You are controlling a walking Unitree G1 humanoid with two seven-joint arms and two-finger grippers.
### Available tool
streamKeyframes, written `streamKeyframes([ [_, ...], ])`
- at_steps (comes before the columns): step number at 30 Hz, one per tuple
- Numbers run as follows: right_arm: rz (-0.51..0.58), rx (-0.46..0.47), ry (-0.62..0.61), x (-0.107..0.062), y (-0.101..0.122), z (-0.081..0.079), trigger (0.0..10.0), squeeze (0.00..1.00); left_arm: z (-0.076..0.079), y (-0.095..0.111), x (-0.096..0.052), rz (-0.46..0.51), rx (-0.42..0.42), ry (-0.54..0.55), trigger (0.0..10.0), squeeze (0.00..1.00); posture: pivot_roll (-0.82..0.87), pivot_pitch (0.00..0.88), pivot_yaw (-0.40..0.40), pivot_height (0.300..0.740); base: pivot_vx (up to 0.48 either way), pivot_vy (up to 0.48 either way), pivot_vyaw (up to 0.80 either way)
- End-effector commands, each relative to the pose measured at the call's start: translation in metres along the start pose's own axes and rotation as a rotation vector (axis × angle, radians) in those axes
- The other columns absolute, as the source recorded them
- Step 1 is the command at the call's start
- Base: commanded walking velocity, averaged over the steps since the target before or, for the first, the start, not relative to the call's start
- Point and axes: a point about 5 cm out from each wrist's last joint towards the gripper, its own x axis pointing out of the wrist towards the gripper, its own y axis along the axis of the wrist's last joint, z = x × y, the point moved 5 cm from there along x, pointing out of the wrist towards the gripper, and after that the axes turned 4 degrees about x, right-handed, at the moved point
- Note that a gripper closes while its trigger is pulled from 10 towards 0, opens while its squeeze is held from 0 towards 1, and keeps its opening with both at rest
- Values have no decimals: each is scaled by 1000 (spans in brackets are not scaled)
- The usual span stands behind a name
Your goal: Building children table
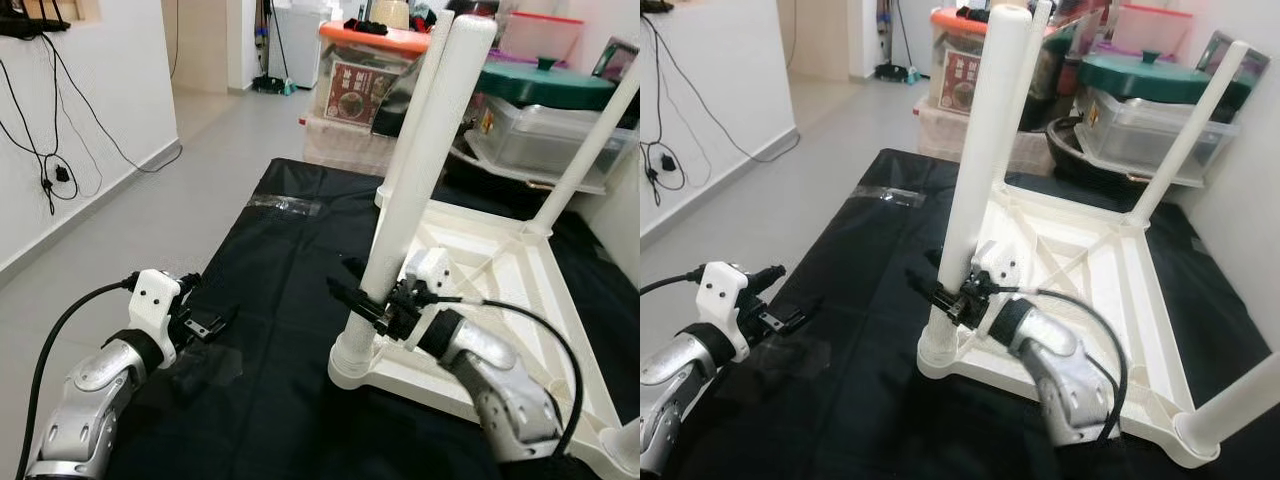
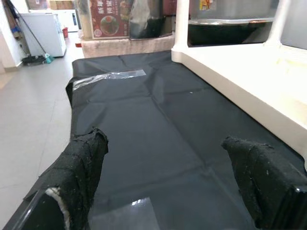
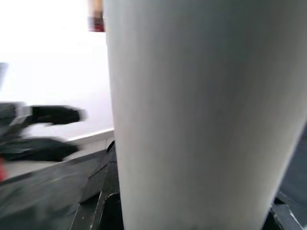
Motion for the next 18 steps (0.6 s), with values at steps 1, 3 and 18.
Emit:
streamKeyframes([
  [1, -199, 70, -225, -18, -50, 24, 0, 0, 3, -2, -1, -7, -17, -5, 10000, 0, 144, 0, -116, 740, 0, 0, 0],
  [3, -191, 104, -348, -23, -53, 35, 0, 0, 2, -3, -2, -10, -15, -5, 10000, 0, 140, 0, -113, 740, 0, 0, 0],
  [18, -150, 88, -1209, -98, -46, 94, 0, 0, -2, -4, 3, -21, 6, 11, 10000, 0, 124, 0, -98, 740, 0, 0, 0],
])
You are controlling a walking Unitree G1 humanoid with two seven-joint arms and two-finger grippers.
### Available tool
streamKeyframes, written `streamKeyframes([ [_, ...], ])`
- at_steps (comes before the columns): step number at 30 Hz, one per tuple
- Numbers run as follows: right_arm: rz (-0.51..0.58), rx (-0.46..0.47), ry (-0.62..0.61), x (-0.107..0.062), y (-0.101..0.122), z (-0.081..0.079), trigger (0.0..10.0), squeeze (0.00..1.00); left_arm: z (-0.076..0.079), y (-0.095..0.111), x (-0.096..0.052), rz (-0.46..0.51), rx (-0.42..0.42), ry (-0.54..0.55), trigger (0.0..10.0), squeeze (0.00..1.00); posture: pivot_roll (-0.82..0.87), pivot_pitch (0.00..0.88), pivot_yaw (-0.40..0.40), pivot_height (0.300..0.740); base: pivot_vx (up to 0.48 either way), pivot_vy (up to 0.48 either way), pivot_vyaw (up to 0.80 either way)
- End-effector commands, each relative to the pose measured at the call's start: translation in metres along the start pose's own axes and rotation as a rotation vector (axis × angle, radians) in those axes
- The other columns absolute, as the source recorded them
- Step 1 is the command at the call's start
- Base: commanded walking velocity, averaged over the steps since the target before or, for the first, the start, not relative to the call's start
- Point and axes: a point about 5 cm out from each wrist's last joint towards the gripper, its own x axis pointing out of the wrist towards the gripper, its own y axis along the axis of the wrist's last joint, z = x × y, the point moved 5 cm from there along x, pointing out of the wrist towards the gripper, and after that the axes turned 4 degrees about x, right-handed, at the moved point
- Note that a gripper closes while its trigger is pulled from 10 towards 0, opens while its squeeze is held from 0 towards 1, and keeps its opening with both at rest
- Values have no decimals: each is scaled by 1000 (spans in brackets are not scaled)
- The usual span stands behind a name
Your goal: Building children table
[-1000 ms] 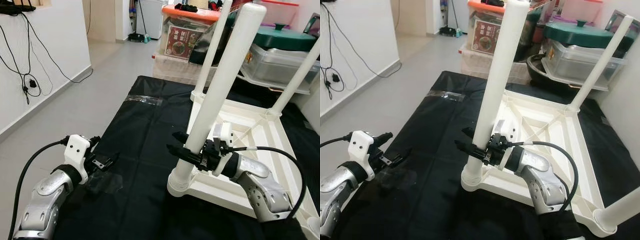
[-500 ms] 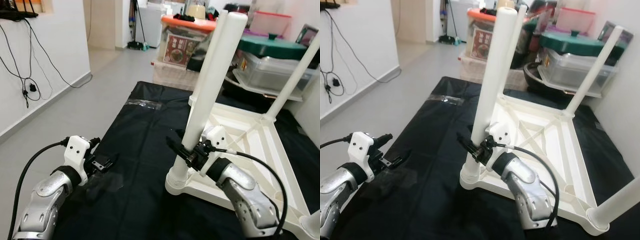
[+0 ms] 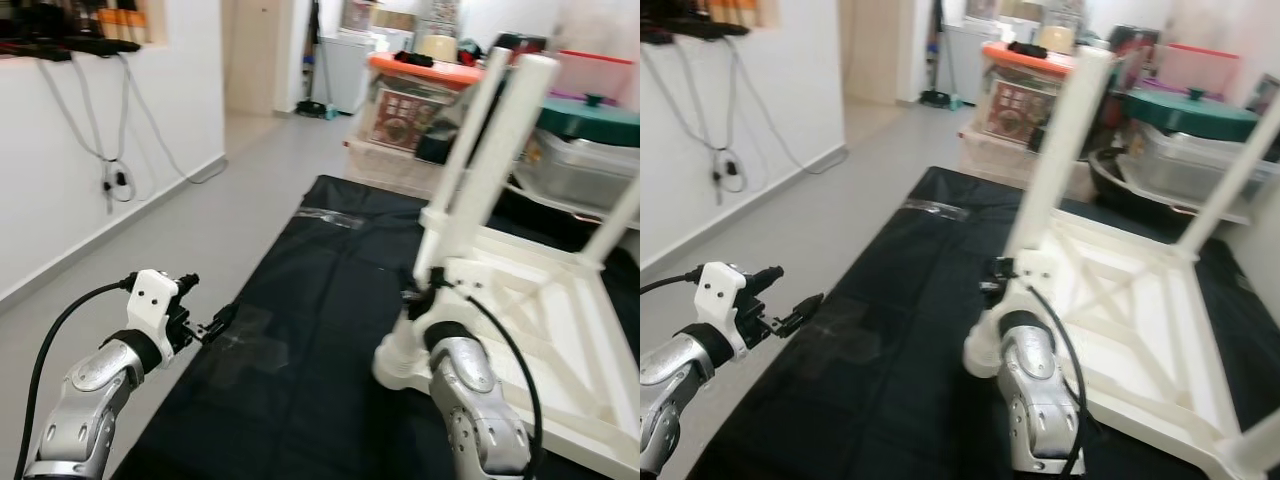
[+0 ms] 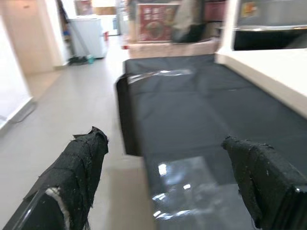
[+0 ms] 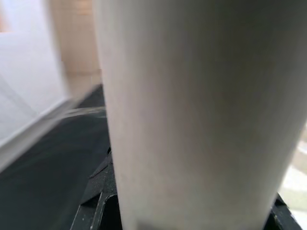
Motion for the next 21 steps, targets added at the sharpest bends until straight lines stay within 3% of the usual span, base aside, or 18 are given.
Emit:
streamKeyframes([
  [1, -127, -49, -195, -6, -32, 42, 0, 0, 2, -3, 2, -15, 9, -9, 10000, 0, 122, 0, -97, 740, 0, 0, 0],
  [14, -89, -40, -272, -13, -24, 46, 0, 0, -3, -6, 4, -31, 27, 10, 10000, 0, 116, 0, -84, 740, 0, 0, 0],
  [15, -78, -43, -329, -11, -24, 57, 0, 0, -4, -6, 4, -33, 29, 18, 10000, 0, 116, 0, -82, 740, 0, 0, 0],
  [18, -71, -45, -369, -10, -24, 65, 0, 0, -5, -7, 5, -34, 31, 24, 10000, 0, 116, 0, -82, 740, 0, 0, 0],
  [19, -67, -55, -428, -9, -25, 79, 0, 0, -6, -7, 5, -35, 34, 31, 10000, 0, 116, 0, -80, 740, 0, 0, 0],
  [20, -67, -55, -428, -9, -25, 79, 0, 0, -6, -7, 5, -35, 34, 31, 10000, 0, 116, 0, -80, 740, 0, 0, 0],
  [21, -73, -68, -504, -11, -28, 100, 0, 0, -7, -7, 5, -36, 37, 37, 10000, 0, 116, 0, -76, 740, 0, 0, 0],
])
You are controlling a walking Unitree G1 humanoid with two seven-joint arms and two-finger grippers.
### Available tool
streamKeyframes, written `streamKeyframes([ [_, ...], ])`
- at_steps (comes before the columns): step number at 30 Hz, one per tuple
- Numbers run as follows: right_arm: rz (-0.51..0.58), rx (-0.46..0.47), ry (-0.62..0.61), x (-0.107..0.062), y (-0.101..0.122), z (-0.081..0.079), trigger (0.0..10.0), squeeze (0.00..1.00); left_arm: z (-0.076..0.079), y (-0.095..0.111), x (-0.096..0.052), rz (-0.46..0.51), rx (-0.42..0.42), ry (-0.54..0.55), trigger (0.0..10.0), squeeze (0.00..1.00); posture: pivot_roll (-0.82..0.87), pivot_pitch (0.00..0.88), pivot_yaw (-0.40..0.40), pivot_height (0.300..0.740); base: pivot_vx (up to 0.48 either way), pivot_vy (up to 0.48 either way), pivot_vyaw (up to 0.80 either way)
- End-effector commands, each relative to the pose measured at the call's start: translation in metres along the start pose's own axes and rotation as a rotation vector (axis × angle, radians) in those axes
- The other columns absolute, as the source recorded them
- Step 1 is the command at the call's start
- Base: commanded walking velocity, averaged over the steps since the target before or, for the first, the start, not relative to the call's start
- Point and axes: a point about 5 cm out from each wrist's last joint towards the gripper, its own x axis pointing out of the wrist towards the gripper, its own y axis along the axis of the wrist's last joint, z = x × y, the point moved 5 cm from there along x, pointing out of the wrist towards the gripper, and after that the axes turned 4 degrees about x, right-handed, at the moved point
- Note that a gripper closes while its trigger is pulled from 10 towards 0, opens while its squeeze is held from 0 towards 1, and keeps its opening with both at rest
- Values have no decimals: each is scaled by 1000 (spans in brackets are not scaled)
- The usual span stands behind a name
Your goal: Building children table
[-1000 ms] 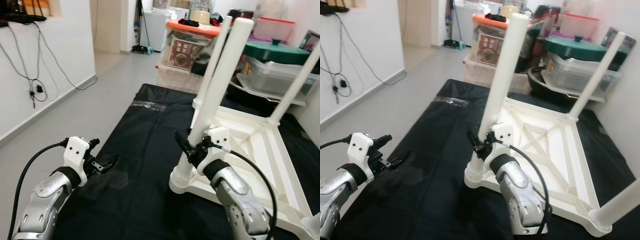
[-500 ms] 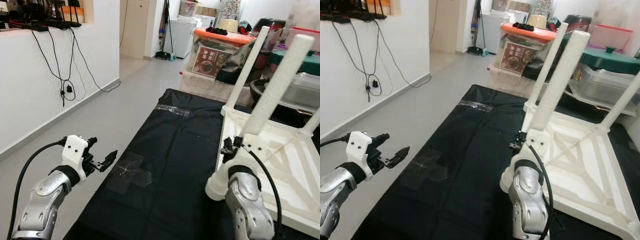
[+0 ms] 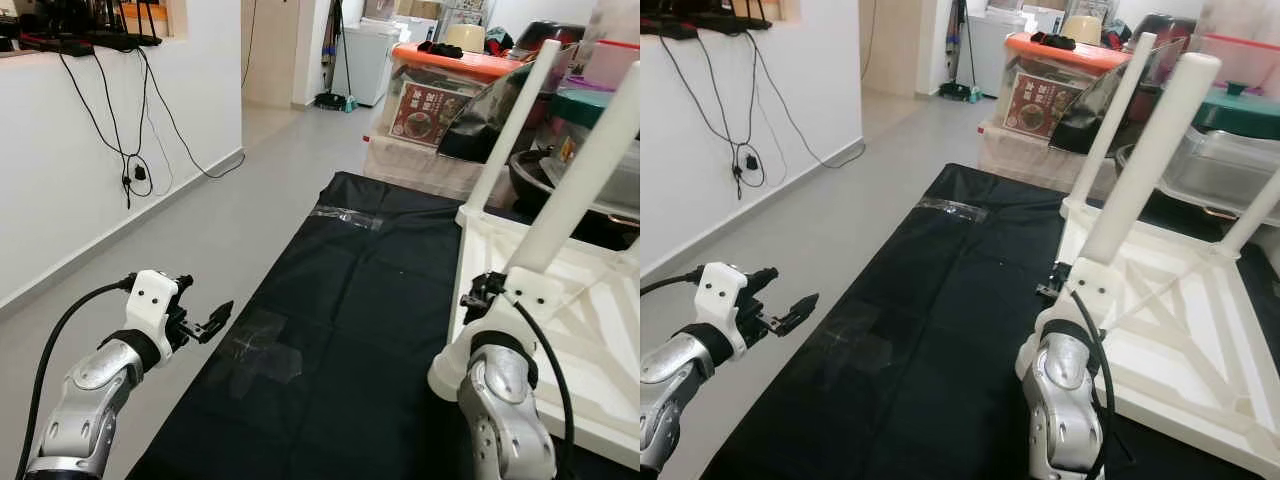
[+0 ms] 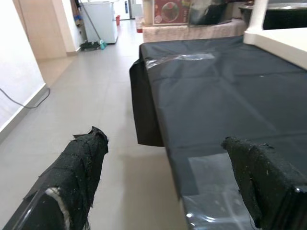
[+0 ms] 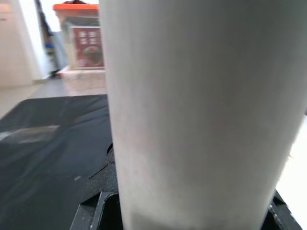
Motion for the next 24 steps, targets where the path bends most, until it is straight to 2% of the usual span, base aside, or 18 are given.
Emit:
streamKeyframes([
  [1, -144, -94, -220, 4, -43, 56, 0, 0, 0, 0, 2, -5, 14, -1, 10000, 0, 116, 0, -76, 740, 0, 0, 0],
  [3, -138, -116, -312, 3, -42, 82, 0, 0, -3, -1, 2, -10, 19, 4, 10000, 0, 106, 0, -71, 740, 0, 0, 0],
  [4, -135, -121, -329, 2, -41, 86, 0, 0, -3, -2, 2, -12, 20, 5, 10000, 0, 106, 0, -71, 740, 0, 0, 0],
  [9, -134, -121, -342, -1, -40, 87, 0, 0, -2, -2, 3, -14, 21, 3, 10000, 0, 103, 0, -68, 740, 0, 0, 0],
  [21, -141, -85, -277, -2, -37, 70, 0, 0, 3, -3, 6, -17, 19, -9, 10000, 0, 102, 0, -70, 740, 0, 0, 0],
  [22, -141, -84, -265, -1, -37, 69, 9843, 0, 3, -3, 6, -17, 19, -10, 10000, 0, 102, 0, -70, 740, 0, 0, 0],
  [24, -148, -74, -241, -1, -36, 65, 10000, 0, 5, -4, 6, -19, 16, -12, 10000, 0, 102, 0, -75, 740, 0, 0, 0],
])
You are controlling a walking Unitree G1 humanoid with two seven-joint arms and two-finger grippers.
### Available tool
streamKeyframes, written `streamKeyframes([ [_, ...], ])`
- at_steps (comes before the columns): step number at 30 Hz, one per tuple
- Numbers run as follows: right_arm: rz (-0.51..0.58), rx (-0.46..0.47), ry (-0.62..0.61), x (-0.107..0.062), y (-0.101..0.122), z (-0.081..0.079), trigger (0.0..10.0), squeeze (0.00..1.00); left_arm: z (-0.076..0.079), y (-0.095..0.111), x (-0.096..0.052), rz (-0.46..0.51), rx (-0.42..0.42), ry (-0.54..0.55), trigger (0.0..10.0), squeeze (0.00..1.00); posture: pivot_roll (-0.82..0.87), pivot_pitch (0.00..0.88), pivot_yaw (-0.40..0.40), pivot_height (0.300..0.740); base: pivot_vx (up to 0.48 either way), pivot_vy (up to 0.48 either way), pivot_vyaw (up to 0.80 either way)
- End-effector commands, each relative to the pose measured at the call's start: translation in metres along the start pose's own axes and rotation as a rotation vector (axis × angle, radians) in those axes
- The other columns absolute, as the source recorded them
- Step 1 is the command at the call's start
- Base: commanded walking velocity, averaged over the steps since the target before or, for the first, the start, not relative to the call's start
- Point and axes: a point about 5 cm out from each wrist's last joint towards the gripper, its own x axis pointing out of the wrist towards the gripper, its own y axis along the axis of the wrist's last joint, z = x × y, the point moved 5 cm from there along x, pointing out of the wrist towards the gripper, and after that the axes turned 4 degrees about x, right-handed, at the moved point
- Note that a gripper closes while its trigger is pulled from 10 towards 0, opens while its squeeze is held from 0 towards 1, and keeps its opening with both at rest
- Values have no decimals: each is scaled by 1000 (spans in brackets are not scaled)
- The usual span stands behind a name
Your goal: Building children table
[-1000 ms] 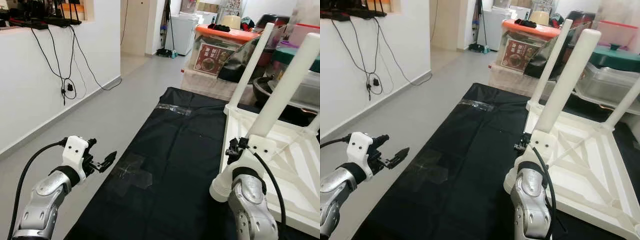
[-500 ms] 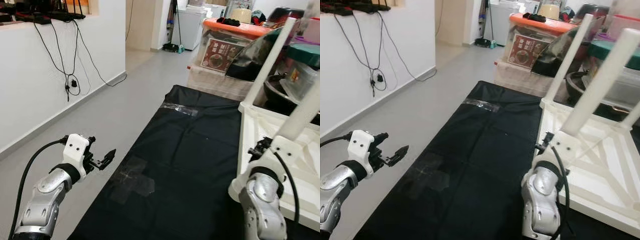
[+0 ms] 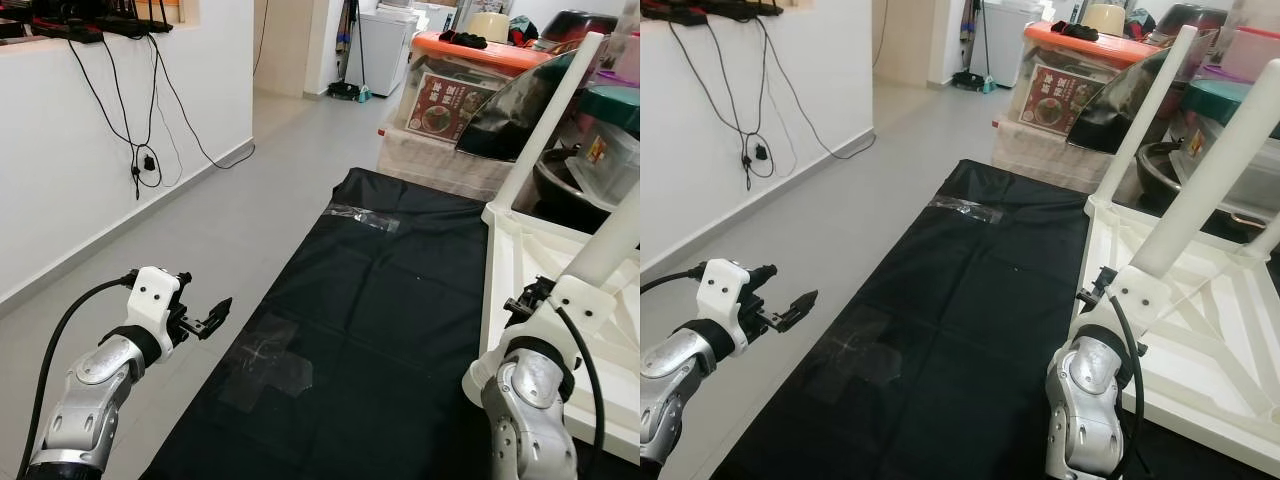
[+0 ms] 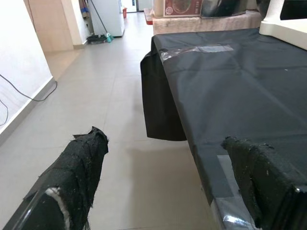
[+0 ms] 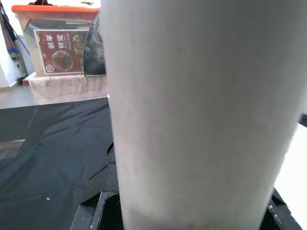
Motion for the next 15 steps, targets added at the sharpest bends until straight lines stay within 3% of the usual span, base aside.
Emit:
streamKeyframes([
  [1, -169, -98, -117, 2, -43, 37, 10000, 0, 6, -3, 2, -11, 3, -16, 10000, 0, 102, 0, -75, 740, 0, 0, 0],
  [3, -171, -95, -111, 2, -42, 36, 10000, 0, 6, -3, 2, -12, 2, -17, 10000, 0, 102, 0, -75, 740, 0, 0, 0],
  [4, -165, -79, -105, 0, -40, 34, 10000, 706, 6, -4, 2, -13, 2, -16, 10000, 0, 101, 0, -76, 740, 0, 0, 0],
  [6, -160, -74, -101, -1, -38, 33, 10000, 706, 6, -4, 2, -13, 1, -16, 10000, 0, 101, 0, -76, 740, 0, 0, 0],
  [7, -144, -61, -90, -2, -34, 30, 10000, 1000, 6, -4, 2, -13, 1, -16, 10000, 0, 100, 0, -75, 740, 0, 0, 0],
  [15, -70, 1, -24, -3, -10, 13, 10000, 1000, 5, -4, 3, -13, 2, -19, 10000, 0, 93, 0, -72, 740, 0, 0, 0],
])
